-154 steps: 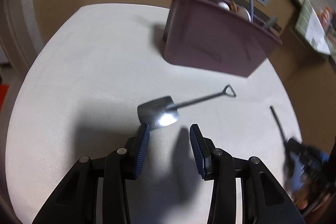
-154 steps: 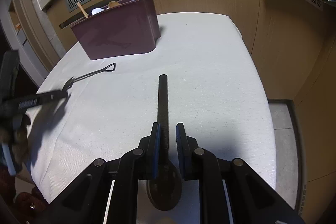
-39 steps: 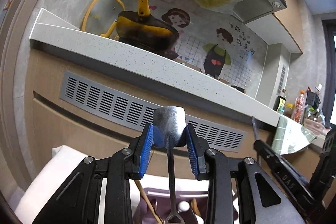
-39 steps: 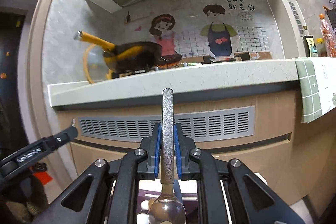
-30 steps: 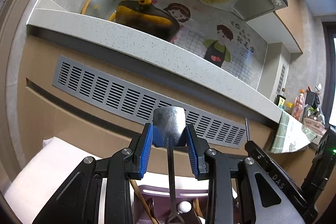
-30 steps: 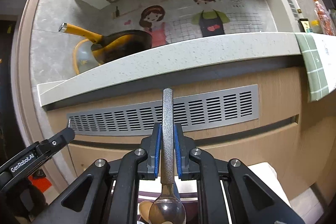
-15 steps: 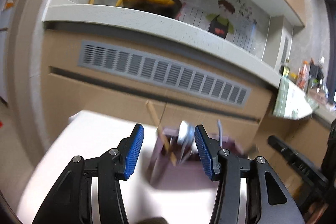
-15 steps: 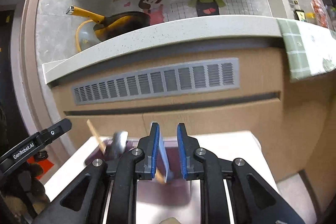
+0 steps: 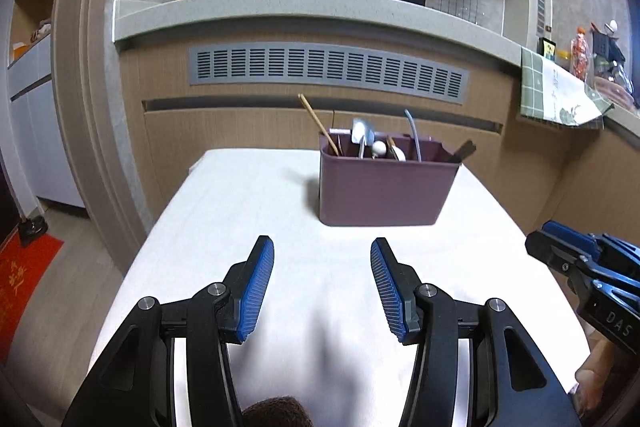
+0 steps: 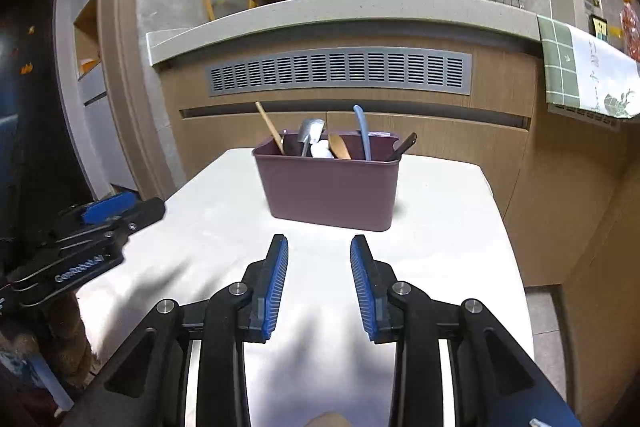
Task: Organize utensils
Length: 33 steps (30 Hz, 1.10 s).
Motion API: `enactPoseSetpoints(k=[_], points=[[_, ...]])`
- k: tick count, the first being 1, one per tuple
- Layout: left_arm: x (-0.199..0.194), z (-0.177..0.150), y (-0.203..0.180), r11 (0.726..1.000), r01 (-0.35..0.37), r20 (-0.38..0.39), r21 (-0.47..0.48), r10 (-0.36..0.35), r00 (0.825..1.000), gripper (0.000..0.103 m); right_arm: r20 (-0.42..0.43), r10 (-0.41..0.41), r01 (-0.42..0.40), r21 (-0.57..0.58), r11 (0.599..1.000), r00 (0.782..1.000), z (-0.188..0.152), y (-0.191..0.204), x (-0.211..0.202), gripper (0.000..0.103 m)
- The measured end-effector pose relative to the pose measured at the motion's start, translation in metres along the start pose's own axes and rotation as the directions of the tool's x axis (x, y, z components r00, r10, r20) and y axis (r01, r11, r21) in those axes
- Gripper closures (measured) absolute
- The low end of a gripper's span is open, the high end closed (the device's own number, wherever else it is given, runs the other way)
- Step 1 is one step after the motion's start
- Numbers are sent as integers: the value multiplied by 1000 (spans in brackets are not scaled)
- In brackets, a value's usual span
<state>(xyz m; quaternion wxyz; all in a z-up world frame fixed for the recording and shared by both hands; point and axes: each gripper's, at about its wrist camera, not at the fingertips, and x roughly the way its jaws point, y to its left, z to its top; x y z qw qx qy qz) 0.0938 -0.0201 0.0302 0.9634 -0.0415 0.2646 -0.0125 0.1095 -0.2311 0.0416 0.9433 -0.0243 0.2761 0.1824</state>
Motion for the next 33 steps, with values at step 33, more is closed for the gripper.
enactPoseSetpoints(k=[33], points=[[2,4,-7,1000,25,-31,15,-25,999,52,-30,-46,47,18,999,998,-3,-10,3,73]])
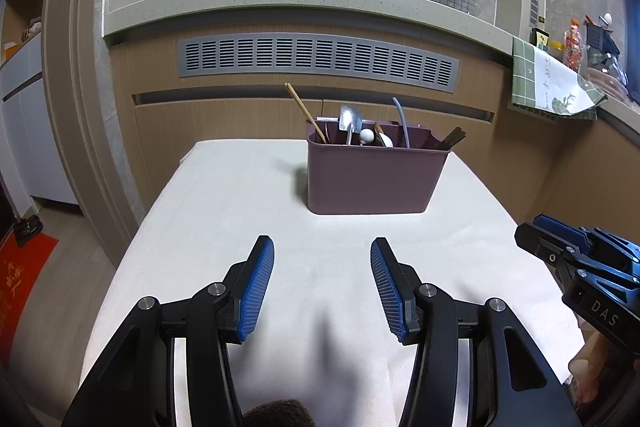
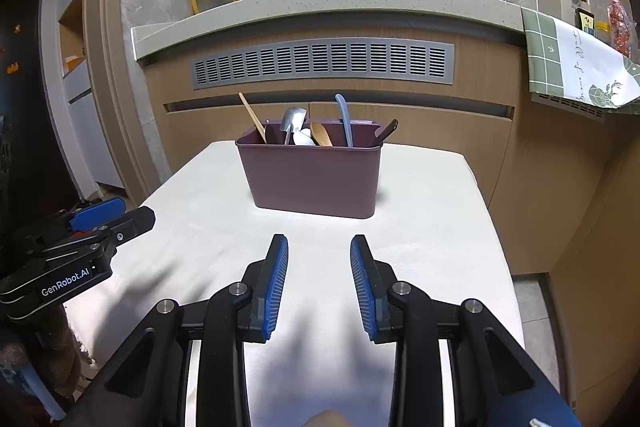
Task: Organize utensils
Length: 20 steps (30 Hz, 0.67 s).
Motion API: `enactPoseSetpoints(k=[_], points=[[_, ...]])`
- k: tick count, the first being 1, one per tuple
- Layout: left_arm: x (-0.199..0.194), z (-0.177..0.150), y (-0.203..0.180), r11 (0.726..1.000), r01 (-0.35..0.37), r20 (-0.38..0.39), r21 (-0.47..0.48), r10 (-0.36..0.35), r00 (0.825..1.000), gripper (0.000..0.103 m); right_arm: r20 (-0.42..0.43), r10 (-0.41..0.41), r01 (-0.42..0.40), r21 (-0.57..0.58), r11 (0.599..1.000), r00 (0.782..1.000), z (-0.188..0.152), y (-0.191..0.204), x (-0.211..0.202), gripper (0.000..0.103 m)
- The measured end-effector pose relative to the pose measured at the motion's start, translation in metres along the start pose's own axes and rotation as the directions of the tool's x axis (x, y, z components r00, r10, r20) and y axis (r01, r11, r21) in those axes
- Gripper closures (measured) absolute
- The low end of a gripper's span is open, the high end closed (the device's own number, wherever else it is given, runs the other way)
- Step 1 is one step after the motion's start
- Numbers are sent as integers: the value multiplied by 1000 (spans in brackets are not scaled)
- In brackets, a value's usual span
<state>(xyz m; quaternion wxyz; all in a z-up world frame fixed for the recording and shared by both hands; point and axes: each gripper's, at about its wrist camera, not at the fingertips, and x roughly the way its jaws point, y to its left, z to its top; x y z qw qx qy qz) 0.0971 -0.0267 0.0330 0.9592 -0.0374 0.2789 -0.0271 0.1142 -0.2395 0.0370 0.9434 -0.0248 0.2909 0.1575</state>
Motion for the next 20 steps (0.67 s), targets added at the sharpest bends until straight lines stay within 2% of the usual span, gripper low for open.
enactPoseSetpoints(k=[14,20], points=[[5,-6,-3,1000,13,-16,20,-12,1000,52,-1,-22,22,1,1000,1000,1,-2,0,73],[6,-7,3,1000,13,-24,-4,-14,1000,52,-18,-30,30,2,1000,999,1,-2,4,73]])
